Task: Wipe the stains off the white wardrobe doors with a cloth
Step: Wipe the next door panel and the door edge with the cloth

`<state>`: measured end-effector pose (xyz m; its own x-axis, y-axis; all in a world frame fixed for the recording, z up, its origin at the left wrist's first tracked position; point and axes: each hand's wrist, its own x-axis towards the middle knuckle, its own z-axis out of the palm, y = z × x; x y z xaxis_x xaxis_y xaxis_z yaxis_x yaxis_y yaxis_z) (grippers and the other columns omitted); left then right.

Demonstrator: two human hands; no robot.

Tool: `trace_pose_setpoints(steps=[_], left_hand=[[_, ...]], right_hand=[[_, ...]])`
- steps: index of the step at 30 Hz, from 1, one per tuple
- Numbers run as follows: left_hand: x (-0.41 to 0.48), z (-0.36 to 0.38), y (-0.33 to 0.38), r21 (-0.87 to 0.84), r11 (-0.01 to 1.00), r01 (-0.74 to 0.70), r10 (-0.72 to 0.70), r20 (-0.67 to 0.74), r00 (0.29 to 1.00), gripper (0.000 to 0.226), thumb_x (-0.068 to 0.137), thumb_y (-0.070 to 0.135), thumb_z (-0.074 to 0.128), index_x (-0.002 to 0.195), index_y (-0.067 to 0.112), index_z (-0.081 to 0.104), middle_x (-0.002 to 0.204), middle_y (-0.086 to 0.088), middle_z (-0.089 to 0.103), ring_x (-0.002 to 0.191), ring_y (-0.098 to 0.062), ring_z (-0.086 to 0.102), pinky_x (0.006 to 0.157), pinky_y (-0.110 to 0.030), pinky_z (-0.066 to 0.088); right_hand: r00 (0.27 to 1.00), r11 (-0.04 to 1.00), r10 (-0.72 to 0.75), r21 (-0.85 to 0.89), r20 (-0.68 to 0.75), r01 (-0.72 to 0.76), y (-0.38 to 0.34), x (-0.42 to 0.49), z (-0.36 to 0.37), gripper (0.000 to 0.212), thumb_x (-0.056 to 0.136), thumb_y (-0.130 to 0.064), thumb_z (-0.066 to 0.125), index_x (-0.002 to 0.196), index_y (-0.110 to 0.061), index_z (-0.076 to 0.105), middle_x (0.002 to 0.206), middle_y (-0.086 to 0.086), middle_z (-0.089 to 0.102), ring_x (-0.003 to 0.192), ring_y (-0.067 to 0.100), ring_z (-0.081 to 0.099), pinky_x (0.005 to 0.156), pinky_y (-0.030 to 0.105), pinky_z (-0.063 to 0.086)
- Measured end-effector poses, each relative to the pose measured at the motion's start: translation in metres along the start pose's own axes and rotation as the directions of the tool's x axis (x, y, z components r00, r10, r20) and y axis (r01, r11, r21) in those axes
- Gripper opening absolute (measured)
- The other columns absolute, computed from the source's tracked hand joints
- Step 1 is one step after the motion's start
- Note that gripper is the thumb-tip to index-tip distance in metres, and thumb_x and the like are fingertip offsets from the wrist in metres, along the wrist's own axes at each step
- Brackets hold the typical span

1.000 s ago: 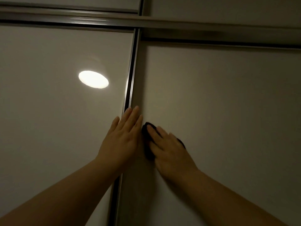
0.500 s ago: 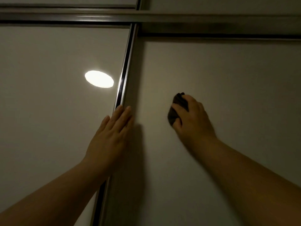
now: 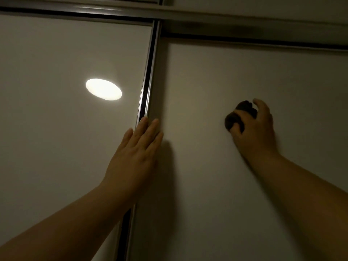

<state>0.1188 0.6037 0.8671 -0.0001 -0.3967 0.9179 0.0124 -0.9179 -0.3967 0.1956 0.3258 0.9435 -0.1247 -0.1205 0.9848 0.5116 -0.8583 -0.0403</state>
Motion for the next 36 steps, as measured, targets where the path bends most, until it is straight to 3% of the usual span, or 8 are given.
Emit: trace_pose_setpoints(steps=[7, 12, 20, 24, 27, 29, 33, 36], left_hand=[[0.003, -0.007, 0.007, 0.014, 1.000, 0.005, -0.005, 0.030, 1.000, 0.055, 0.082, 0.026, 0.031, 0.130, 0.005, 0.050, 0.144, -0.017, 0.035, 0.136, -0.030, 0.020, 0.108, -0.044, 0.012], [0.007, -0.009, 0.020, 0.003, 1.000, 0.007, -0.007, 0.054, 0.999, 0.054, 0.082, 0.026, 0.030, 0.127, 0.006, 0.054, 0.142, -0.016, 0.040, 0.135, -0.031, 0.024, 0.106, -0.046, 0.016], [0.033, 0.007, 0.056, -0.012, 1.000, 0.007, -0.006, 0.108, 0.994, 0.056, 0.081, 0.028, 0.029, 0.127, 0.009, 0.055, 0.140, -0.014, 0.044, 0.133, -0.031, 0.031, 0.108, -0.044, 0.021], [0.048, 0.013, 0.079, -0.024, 0.998, 0.052, -0.048, 0.134, 0.990, 0.054, 0.084, 0.026, 0.034, 0.134, 0.010, 0.046, 0.144, -0.013, 0.038, 0.135, -0.028, 0.025, 0.105, -0.045, 0.016], [0.053, 0.020, 0.094, -0.065, 0.994, 0.084, -0.072, 0.169, 0.983, 0.058, 0.096, 0.025, 0.033, 0.147, 0.018, 0.008, 0.154, -0.002, -0.003, 0.133, -0.012, -0.015, 0.109, -0.033, -0.006], [0.056, 0.022, 0.104, -0.061, 0.993, 0.102, -0.087, 0.212, 0.973, 0.061, 0.097, 0.027, 0.031, 0.147, 0.021, -0.004, 0.149, 0.004, -0.017, 0.130, -0.010, -0.023, 0.109, -0.031, -0.011], [0.056, 0.031, 0.115, -0.127, 0.985, 0.116, -0.092, 0.180, 0.979, 0.062, 0.094, 0.022, 0.040, 0.147, 0.018, 0.007, 0.154, -0.001, -0.002, 0.138, -0.016, -0.008, 0.112, -0.034, 0.000], [0.057, 0.035, 0.120, -0.160, 0.982, 0.097, -0.077, 0.128, 0.989, 0.059, 0.089, 0.015, 0.047, 0.144, 0.012, 0.025, 0.152, -0.008, 0.018, 0.139, -0.023, 0.010, 0.109, -0.039, 0.013]], right_hand=[[0.921, 0.927, -0.372, 0.098, 0.112, 0.363, -0.075, -0.056, 0.023, 0.044, 0.079, -0.029, 0.043, 0.118, -0.015, 0.060, 0.143, 0.012, 0.040, 0.112, 0.035, 0.042, 0.092, 0.044, 0.045], [0.827, 0.850, -0.527, 0.129, 0.194, 0.511, -0.021, -0.088, -0.006, 0.041, 0.083, -0.022, 0.049, 0.121, -0.011, 0.061, 0.142, 0.012, 0.042, 0.111, 0.031, 0.044, 0.097, 0.039, 0.040], [0.997, 0.994, -0.077, -0.073, 0.015, 0.078, 0.056, -0.002, -0.018, 0.033, 0.088, -0.019, 0.051, 0.119, -0.010, 0.060, 0.142, 0.013, 0.039, 0.113, 0.041, 0.037, 0.094, 0.047, 0.041], [0.978, 0.977, -0.210, -0.026, 0.015, 0.211, 0.018, -0.015, 0.002, 0.042, 0.080, -0.025, 0.044, 0.116, -0.013, 0.063, 0.138, 0.014, 0.046, 0.104, 0.042, 0.045, 0.089, 0.045, 0.046], [0.917, 0.926, -0.378, 0.041, 0.128, 0.376, 0.018, -0.055, -0.007, 0.044, 0.081, -0.024, 0.047, 0.122, -0.014, 0.059, 0.141, 0.012, 0.043, 0.108, 0.036, 0.044, 0.088, 0.047, 0.048], [0.865, 0.881, -0.473, 0.089, 0.170, 0.464, 0.038, -0.077, -0.022, 0.044, 0.083, -0.023, 0.046, 0.123, -0.012, 0.058, 0.142, 0.012, 0.043, 0.107, 0.033, 0.044, 0.089, 0.043, 0.046], [0.858, 0.871, -0.490, 0.048, 0.151, 0.489, 0.115, -0.075, -0.050, 0.042, 0.081, -0.022, 0.049, 0.118, -0.010, 0.064, 0.137, 0.015, 0.048, 0.105, 0.035, 0.048, 0.095, 0.039, 0.038], [0.964, 0.960, -0.256, -0.100, 0.068, 0.262, 0.172, -0.040, -0.068, 0.042, 0.085, -0.023, 0.045, 0.122, -0.009, 0.061, 0.138, 0.018, 0.044, 0.110, 0.042, 0.044, 0.099, 0.040, 0.033]])
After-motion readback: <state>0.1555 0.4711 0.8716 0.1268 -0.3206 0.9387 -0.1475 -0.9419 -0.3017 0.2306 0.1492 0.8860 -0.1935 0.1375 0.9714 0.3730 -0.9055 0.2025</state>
